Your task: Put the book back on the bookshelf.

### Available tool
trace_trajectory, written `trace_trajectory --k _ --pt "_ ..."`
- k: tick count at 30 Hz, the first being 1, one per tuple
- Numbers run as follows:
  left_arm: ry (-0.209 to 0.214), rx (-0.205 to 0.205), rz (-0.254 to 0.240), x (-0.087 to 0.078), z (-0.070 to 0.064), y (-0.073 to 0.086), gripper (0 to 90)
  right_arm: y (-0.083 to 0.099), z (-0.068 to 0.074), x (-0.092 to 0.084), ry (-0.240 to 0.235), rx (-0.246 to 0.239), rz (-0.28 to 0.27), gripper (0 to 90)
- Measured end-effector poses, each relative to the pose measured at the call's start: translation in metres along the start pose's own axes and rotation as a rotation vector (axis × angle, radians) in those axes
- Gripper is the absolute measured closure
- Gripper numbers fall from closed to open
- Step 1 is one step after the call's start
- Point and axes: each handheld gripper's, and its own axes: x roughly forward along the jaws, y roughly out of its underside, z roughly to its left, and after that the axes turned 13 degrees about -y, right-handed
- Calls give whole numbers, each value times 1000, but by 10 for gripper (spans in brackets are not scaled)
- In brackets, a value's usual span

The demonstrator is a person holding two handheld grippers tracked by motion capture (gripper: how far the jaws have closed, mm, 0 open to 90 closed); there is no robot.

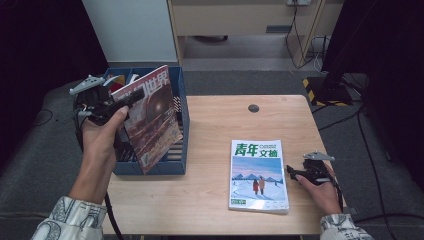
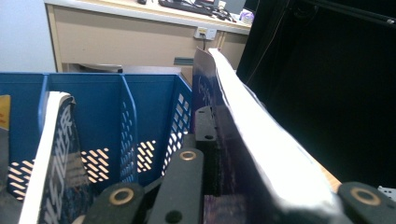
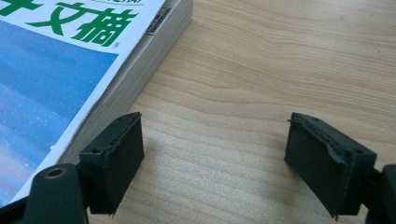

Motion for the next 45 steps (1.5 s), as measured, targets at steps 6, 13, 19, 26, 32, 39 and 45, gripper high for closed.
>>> trace_trajectory --k 6,13,19,26,32,39,45 --pt "-19 -10 -7 -2 6 0 837 0 0 0 1 -1 -1 194" --pt "-44 -17 -5 -1 10 2 837 0 0 0 0 -1 2 194" --pt "-66 -29 -11 0 12 3 837 0 0 0 1 0 0 194" --pt "-100 -32 -30 -2 14 3 837 0 0 0 0 0 2 193" --pt "-124 -37 -37 -5 17 3 837 0 0 0 0 3 2 193" --pt "-148 -45 -46 -10 20 0 837 0 0 0 -1 0 2 192" --pt "-179 -26 -40 -9 22 -1 837 0 0 0 0 1 2 191"
